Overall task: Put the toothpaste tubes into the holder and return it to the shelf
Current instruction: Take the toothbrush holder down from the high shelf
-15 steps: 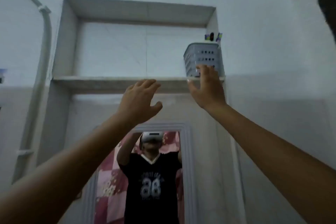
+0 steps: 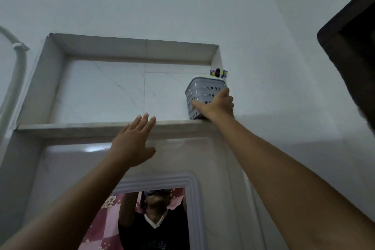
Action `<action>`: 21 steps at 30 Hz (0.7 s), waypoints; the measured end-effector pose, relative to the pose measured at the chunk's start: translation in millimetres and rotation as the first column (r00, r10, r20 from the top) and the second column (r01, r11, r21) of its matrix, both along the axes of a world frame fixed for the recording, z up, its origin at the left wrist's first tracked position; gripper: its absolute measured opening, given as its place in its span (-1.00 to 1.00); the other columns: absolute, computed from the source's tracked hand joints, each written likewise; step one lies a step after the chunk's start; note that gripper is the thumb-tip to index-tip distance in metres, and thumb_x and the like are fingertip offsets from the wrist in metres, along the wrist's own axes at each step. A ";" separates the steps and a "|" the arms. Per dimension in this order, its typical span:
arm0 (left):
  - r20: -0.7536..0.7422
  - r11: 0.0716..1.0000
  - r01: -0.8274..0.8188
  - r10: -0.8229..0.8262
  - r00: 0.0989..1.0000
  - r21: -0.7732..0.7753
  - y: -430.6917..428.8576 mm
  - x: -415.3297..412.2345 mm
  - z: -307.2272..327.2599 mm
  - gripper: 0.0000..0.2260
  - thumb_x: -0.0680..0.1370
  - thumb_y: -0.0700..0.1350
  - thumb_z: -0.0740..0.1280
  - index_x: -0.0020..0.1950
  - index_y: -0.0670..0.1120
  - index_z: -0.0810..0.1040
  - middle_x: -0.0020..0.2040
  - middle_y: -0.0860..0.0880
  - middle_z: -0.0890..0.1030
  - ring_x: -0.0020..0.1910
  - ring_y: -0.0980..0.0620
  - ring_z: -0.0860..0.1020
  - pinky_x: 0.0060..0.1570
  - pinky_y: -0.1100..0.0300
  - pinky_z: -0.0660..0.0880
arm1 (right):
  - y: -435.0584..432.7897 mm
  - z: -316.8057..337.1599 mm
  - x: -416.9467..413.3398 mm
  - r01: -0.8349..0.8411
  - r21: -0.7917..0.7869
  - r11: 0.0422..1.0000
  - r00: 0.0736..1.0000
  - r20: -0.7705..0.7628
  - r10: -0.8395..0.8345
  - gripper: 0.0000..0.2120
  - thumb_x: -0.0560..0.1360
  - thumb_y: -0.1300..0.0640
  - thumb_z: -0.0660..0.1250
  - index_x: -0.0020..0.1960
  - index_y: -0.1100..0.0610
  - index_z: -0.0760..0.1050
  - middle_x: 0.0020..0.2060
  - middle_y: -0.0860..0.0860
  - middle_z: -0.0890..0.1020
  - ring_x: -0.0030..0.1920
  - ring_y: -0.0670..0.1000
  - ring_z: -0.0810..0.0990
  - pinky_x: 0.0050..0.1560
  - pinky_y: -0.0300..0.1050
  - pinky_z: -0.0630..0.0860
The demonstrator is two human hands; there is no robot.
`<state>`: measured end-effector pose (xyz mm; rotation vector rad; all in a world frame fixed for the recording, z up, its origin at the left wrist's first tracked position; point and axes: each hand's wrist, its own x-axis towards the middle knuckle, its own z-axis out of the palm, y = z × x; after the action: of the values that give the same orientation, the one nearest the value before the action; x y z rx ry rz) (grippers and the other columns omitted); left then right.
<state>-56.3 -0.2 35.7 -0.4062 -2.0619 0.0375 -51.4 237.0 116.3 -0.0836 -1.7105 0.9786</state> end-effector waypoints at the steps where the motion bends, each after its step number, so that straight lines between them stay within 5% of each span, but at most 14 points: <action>1: 0.033 1.000 -0.003 0.003 0.999 0.004 1.1 6.3 4.1 -0.21 0.54 0.11 0.29 0.59 0.03 -0.14 0.63 -0.04 -0.11 0.61 -0.03 -0.10 0.58 -0.02 -0.05 | 0.5 -0.3 5.5 -0.039 -0.026 0.999 0.999 -0.032 0.039 0.12 0.08 -0.38 0.45 0.42 0.06 0.02 0.31 0.19 0.35 0.27 0.25 0.41 0.22 0.24 0.49; 3: 0.133 0.995 0.053 -0.064 0.989 0.079 5.0 24.0 12.3 -0.28 0.55 0.15 0.29 0.59 -0.01 0.02 0.62 -0.08 0.04 0.60 -0.07 0.04 0.56 -0.04 0.02 | -0.1 -1.6 21.0 -0.159 -0.061 0.985 0.984 -0.084 0.154 0.01 0.06 -0.43 0.38 0.32 0.04 0.11 0.21 0.13 0.41 0.18 0.22 0.48 0.15 0.21 0.55; 5: 0.237 0.928 0.226 -0.301 0.924 0.298 10.4 46.8 16.0 -0.34 0.54 0.23 0.26 0.55 -0.02 0.18 0.57 -0.12 0.22 0.53 -0.12 0.23 0.49 -0.06 0.17 | -2.4 -5.6 40.3 -0.322 -0.060 0.945 0.943 -0.108 0.314 -0.01 0.07 -0.40 0.38 0.33 0.04 0.12 0.21 0.12 0.41 0.17 0.20 0.50 0.15 0.17 0.56; 8: 0.175 0.615 0.492 -0.716 0.676 0.617 16.4 71.6 10.9 -0.43 0.57 0.24 0.14 0.51 0.00 0.27 0.52 -0.06 0.34 0.42 -0.06 0.39 0.38 -0.05 0.31 | -4.4 -21.1 69.4 -0.496 -0.051 0.867 0.867 -0.095 0.490 0.04 -0.01 -0.37 0.42 0.33 0.04 0.15 0.24 0.14 0.45 0.14 0.18 0.55 0.14 0.16 0.60; 12: -0.033 0.275 0.545 -0.872 0.489 0.792 22.2 92.3 -15.5 -0.43 0.54 0.31 0.08 0.45 0.05 0.36 0.39 -0.02 0.52 0.26 0.03 0.54 0.22 -0.02 0.45 | -6.6 -72.1 102.1 -0.694 -0.071 0.716 0.717 0.019 0.697 -0.18 0.12 -0.18 0.55 0.22 0.08 0.27 0.11 0.11 0.59 -0.11 0.02 0.68 -0.21 -0.08 0.69; 15: -0.040 0.194 0.496 -0.905 0.423 0.846 32.6 100.4 -66.1 -0.56 0.55 0.27 0.11 0.21 0.05 0.58 0.10 -0.02 0.69 0.05 0.03 0.66 0.05 0.00 0.54 | -5.2 -134.3 108.8 -0.790 -0.117 0.602 0.581 0.174 0.795 -0.27 0.15 0.08 0.55 0.27 0.16 0.40 0.01 0.08 0.63 -0.34 -0.14 0.66 -0.57 -0.33 0.48; 18: 0.003 0.155 0.374 -0.926 0.378 0.914 36.2 102.4 -140.3 -0.78 0.57 0.07 0.20 0.04 0.03 0.59 -0.12 0.04 0.73 -0.22 0.11 0.69 -0.24 0.15 0.55 | -5.4 -217.2 97.4 -0.820 -0.208 0.533 0.479 0.259 0.839 -0.20 0.08 0.18 0.56 0.26 0.03 0.34 0.02 0.00 0.61 -0.12 -0.05 0.62 -0.54 -0.33 0.50; 21: 0.065 0.147 0.252 -0.950 0.306 0.957 29.0 95.9 -229.6 -0.78 0.56 -0.18 0.25 0.18 0.00 0.54 -0.02 0.03 0.73 -0.08 0.11 0.70 -0.23 0.24 0.63 | -7.9 -316.2 73.1 -0.817 -0.275 0.508 0.441 0.271 0.856 -0.05 -0.02 0.20 0.67 0.29 0.07 0.33 0.13 0.04 0.63 0.01 0.02 0.67 -0.32 -0.26 0.63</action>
<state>39.6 28.8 -193.9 -0.8064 -2.0067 -2.0066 21.7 229.2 -199.9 0.6409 -2.0800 1.9051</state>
